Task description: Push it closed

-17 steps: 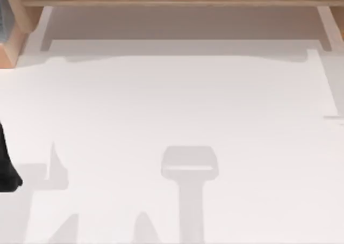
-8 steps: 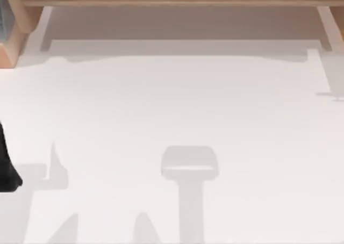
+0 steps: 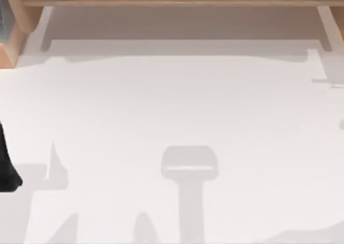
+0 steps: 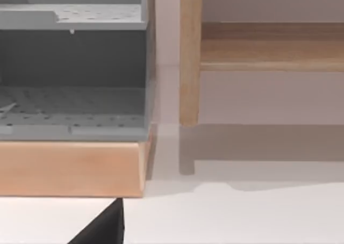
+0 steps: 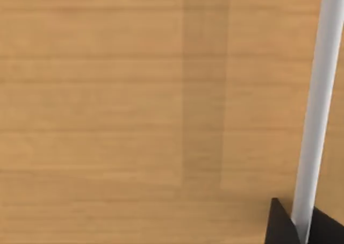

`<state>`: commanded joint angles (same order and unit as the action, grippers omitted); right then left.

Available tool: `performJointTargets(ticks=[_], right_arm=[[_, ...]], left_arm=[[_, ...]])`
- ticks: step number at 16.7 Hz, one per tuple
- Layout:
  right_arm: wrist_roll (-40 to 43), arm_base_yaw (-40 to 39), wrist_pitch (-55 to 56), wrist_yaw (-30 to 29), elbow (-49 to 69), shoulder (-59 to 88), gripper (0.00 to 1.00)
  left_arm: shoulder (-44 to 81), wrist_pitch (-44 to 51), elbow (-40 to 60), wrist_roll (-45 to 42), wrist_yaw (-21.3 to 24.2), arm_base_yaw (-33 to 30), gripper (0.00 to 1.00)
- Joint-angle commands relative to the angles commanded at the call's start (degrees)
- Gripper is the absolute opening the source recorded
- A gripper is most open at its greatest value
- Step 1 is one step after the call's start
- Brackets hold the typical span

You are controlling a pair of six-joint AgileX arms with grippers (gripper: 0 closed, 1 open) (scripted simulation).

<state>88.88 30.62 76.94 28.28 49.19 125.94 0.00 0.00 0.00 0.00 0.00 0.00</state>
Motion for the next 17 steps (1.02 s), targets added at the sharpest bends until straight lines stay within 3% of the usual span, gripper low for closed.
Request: performJointTargets(ticks=[10, 17], right_arm=[[0.0, -2.3, -4.6, -2.6, 7.4, 3.1, 0.0], [0.0, -5.2, -11.6, -5.4, 20.3, 8.8, 0.0]], left_arm=[[0.0, 0.0, 0.0, 0.0, 0.0, 0.0, 1.0], [0.0, 0.0, 0.0, 0.0, 0.0, 0.0, 1.0]])
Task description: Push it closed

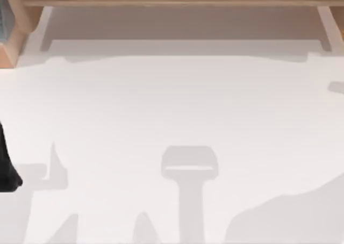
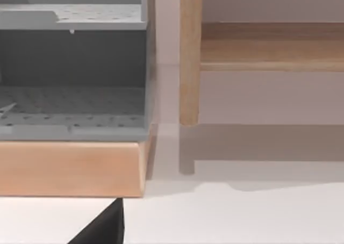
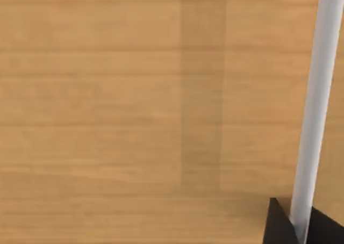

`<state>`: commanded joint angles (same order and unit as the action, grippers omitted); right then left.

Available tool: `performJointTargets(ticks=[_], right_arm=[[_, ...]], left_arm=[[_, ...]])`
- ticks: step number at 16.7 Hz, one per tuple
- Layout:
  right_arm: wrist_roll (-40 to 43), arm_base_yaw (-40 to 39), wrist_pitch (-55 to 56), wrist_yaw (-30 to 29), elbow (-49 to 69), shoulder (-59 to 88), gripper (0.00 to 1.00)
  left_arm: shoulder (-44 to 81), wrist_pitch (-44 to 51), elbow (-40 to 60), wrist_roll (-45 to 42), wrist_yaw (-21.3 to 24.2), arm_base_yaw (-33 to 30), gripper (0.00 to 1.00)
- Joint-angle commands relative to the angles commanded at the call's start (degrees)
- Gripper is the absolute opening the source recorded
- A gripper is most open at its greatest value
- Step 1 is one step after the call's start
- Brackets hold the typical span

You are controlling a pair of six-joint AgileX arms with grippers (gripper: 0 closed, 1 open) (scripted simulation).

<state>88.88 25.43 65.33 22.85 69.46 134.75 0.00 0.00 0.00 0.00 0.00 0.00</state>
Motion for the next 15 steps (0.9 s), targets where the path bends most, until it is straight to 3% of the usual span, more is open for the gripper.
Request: performJointTargets(ticks=[6, 15], right_arm=[[0.0, -0.6, -1.5, -0.6, 2.4, 1.1, 0.0], [0.0, -0.6, -1.5, -0.6, 2.4, 1.1, 0.68]], left_arm=[[0.0, 0.0, 0.0, 0.0, 0.0, 0.0, 1.0], [0.0, 0.0, 0.0, 0.0, 0.0, 0.0, 1.0]])
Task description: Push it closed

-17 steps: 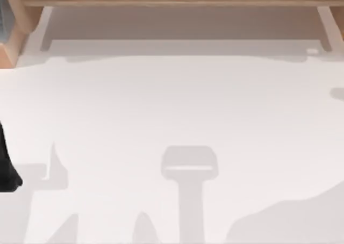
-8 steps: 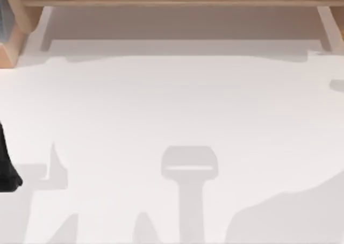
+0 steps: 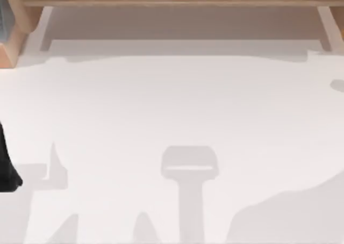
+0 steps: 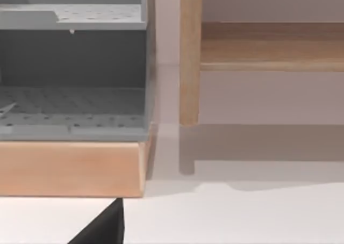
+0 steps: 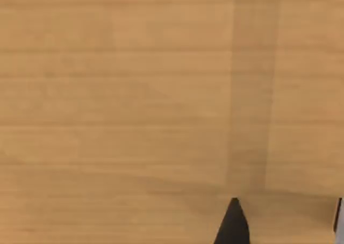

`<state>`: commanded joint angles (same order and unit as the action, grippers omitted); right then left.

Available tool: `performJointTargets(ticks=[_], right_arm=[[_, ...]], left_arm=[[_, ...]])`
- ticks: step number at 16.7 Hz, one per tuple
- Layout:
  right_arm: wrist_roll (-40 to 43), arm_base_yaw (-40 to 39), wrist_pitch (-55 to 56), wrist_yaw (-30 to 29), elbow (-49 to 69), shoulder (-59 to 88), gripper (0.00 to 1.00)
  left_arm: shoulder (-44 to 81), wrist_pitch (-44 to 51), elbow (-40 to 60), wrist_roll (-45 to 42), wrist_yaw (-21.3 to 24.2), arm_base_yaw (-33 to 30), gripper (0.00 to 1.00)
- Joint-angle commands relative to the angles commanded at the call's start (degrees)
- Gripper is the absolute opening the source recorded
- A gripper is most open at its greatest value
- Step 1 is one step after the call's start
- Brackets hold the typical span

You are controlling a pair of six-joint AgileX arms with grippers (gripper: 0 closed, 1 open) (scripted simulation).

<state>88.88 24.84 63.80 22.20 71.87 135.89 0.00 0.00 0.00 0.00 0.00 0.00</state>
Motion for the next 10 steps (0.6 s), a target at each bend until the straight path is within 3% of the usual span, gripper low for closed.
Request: performJointTargets(ticks=[4, 10], right_arm=[[0.0, 0.0, 0.0, 0.0, 0.0, 0.0, 0.98], [0.0, 0.0, 0.0, 0.0, 0.0, 0.0, 1.0]], left_arm=[[0.0, 0.0, 0.0, 0.0, 0.0, 0.0, 1.0], [0.0, 0.0, 0.0, 0.0, 0.0, 0.0, 1.0]])
